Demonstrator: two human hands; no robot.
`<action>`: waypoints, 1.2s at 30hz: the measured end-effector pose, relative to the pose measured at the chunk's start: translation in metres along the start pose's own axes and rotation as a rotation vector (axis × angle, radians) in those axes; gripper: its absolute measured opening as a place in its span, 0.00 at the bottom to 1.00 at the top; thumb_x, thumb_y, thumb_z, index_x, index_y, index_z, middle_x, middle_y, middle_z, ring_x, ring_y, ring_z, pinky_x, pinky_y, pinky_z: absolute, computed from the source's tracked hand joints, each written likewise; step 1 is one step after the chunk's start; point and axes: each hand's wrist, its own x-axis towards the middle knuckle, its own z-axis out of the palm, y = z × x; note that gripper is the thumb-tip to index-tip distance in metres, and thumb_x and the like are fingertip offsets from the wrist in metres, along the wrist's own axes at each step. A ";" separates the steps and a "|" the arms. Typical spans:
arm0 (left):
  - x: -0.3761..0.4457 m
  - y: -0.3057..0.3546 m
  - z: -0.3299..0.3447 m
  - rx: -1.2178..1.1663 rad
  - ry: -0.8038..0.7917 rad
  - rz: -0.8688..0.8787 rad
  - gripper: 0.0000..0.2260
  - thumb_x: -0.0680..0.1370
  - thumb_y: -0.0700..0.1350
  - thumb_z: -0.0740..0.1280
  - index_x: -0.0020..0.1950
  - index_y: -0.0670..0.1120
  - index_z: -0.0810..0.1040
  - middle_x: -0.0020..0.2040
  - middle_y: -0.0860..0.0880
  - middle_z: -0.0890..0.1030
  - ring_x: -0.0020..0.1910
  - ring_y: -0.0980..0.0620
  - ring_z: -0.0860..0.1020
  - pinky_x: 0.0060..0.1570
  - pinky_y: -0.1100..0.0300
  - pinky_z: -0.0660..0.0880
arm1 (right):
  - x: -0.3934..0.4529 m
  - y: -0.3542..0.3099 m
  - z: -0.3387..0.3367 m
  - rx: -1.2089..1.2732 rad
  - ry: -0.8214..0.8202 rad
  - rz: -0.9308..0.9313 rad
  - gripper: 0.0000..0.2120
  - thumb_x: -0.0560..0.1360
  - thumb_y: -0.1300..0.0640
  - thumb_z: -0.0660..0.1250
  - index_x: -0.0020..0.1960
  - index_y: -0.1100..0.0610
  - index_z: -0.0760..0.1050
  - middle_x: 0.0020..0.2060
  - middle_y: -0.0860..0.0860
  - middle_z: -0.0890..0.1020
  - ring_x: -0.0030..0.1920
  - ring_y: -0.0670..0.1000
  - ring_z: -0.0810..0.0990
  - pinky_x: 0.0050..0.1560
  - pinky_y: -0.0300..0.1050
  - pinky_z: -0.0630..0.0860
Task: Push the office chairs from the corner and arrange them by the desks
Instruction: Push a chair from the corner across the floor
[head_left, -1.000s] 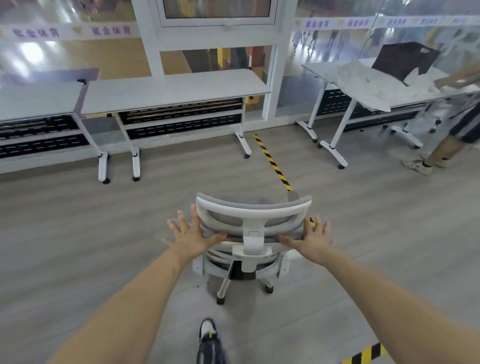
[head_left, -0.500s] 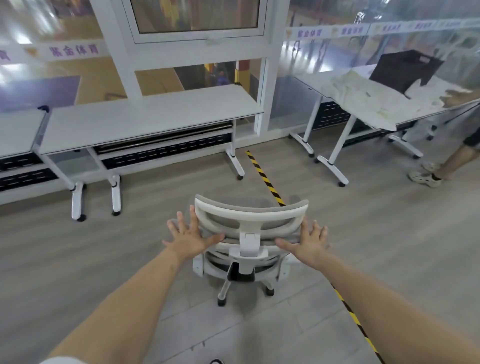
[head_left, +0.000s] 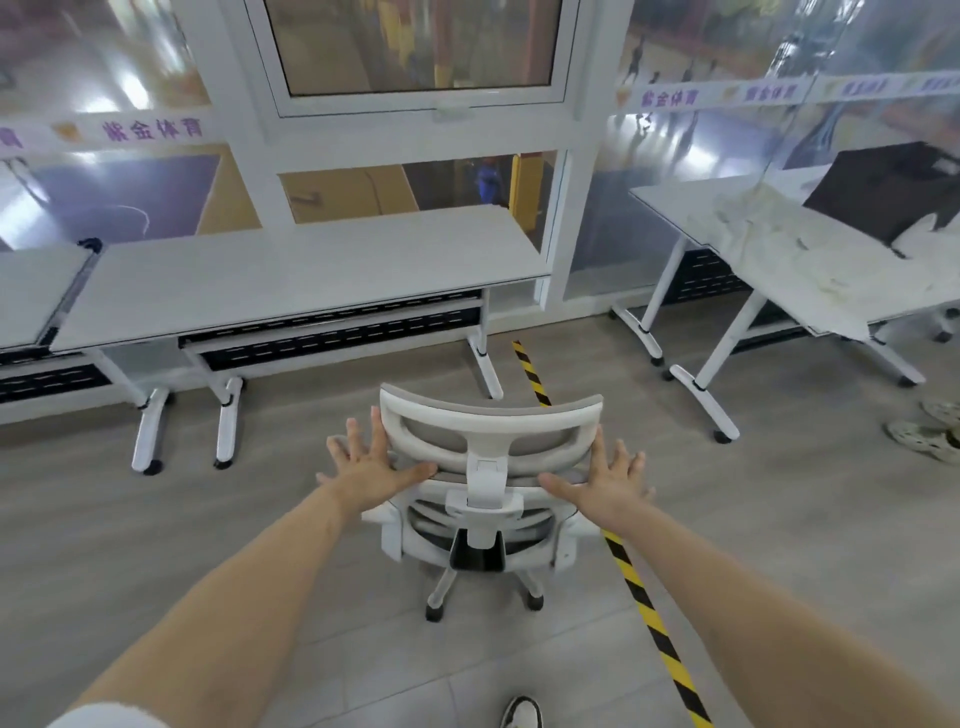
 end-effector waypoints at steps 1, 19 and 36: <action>0.012 0.007 -0.005 -0.003 0.008 -0.010 0.61 0.59 0.86 0.61 0.74 0.67 0.22 0.80 0.50 0.25 0.79 0.37 0.27 0.73 0.24 0.40 | 0.014 -0.003 -0.008 -0.005 0.000 -0.005 0.68 0.52 0.08 0.50 0.78 0.38 0.23 0.83 0.53 0.34 0.81 0.62 0.30 0.77 0.74 0.43; 0.129 0.076 -0.026 0.260 0.204 -0.032 0.42 0.77 0.77 0.40 0.81 0.55 0.28 0.82 0.43 0.31 0.80 0.37 0.30 0.76 0.30 0.37 | 0.155 -0.032 -0.072 -0.079 0.049 -0.121 0.47 0.75 0.20 0.45 0.84 0.43 0.36 0.83 0.49 0.37 0.81 0.60 0.30 0.77 0.74 0.41; -0.062 0.101 0.071 0.797 0.063 0.546 0.25 0.84 0.64 0.51 0.74 0.51 0.68 0.69 0.45 0.75 0.67 0.41 0.73 0.64 0.42 0.70 | -0.148 0.073 0.003 -0.131 0.116 0.045 0.22 0.84 0.42 0.57 0.75 0.49 0.69 0.69 0.52 0.74 0.68 0.58 0.74 0.62 0.55 0.75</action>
